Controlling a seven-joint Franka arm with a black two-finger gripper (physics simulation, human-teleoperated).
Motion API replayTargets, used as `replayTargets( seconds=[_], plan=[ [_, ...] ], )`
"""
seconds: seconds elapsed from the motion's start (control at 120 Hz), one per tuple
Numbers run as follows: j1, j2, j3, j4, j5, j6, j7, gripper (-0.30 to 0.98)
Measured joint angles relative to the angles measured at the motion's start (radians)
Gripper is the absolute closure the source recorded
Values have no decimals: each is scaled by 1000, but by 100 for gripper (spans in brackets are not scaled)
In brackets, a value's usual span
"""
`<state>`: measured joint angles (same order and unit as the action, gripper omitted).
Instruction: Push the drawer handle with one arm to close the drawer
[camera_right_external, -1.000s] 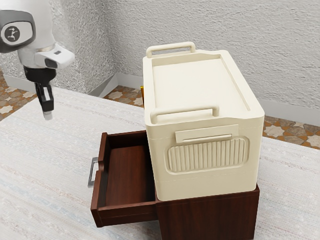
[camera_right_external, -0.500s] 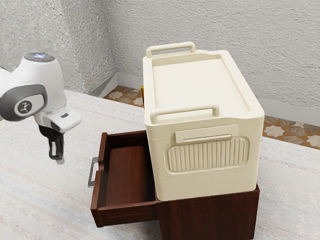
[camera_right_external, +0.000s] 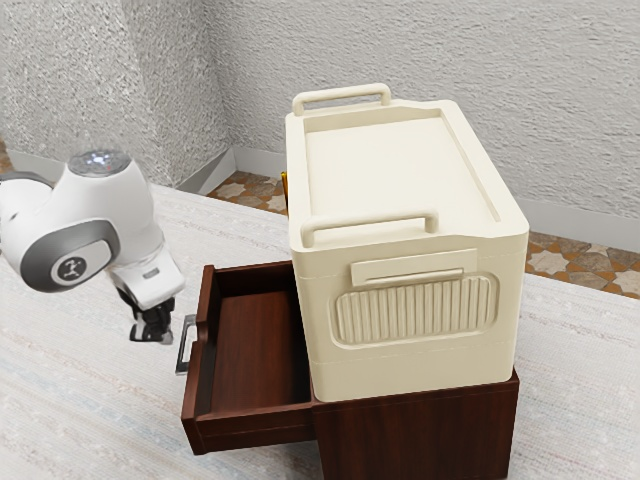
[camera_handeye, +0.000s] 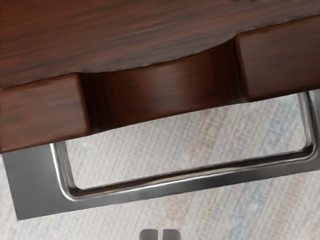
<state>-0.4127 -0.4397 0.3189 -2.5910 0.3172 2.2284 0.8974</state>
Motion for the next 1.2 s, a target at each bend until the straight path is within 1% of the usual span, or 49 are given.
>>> replayTargets(
  seconds=[0.383,0.517,0.617,0.8,1.017,1.2],
  plan=[
    [-3,59,-8,-10,7,144,54,80],
    [-23,65,-19,-9,7,182,65,78],
    [-27,68,-33,-8,7,204,71,79],
    [-50,107,-37,-2,7,253,79,79],
    [-54,146,-37,-2,9,368,87,79],
    [-79,193,-41,4,14,462,88,78]
  ],
)
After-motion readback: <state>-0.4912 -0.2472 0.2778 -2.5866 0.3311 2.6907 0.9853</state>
